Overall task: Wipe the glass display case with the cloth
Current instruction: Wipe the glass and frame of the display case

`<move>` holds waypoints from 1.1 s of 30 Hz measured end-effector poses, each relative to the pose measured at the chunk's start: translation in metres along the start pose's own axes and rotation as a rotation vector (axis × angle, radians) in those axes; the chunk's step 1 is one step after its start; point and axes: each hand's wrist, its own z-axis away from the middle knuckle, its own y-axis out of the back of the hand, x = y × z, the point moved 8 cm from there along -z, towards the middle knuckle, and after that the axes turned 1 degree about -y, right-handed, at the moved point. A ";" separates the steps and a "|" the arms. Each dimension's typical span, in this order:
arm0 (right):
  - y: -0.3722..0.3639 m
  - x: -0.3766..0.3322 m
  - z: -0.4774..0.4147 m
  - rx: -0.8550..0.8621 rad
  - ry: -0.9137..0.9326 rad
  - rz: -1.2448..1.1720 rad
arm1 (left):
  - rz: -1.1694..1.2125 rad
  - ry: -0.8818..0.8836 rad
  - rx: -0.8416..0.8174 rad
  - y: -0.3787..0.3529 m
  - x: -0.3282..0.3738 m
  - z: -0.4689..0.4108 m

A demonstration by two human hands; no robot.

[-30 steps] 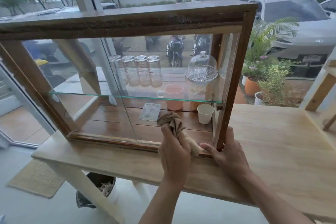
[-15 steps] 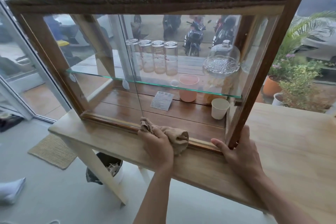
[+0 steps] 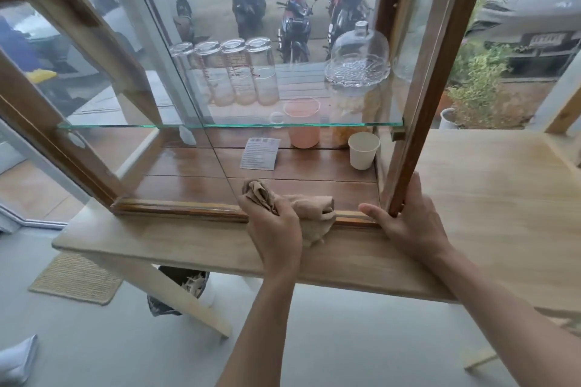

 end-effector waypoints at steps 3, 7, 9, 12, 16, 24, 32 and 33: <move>-0.001 0.001 0.001 0.005 -0.015 0.010 | -0.002 0.044 0.076 0.020 -0.019 -0.011; 0.000 0.000 0.001 0.020 -0.024 0.028 | 0.033 -0.019 -0.137 -0.007 0.006 0.012; -0.001 0.001 0.001 0.017 -0.032 0.047 | 0.070 -0.087 -0.132 -0.012 0.023 0.012; -0.001 0.003 0.002 0.020 -0.043 0.067 | 0.106 -0.053 0.037 0.014 0.013 -0.012; -0.003 0.004 0.001 0.016 -0.038 0.082 | 0.065 0.063 0.022 0.012 -0.012 -0.004; -0.004 0.009 0.000 0.016 -0.066 0.113 | 0.054 -0.077 0.056 0.019 -0.010 -0.013; -0.004 0.005 0.000 0.018 -0.055 0.121 | 0.071 -0.217 0.095 0.021 0.006 -0.026; -0.004 0.005 0.000 0.021 -0.050 0.120 | 0.080 -0.168 0.136 0.027 0.000 -0.026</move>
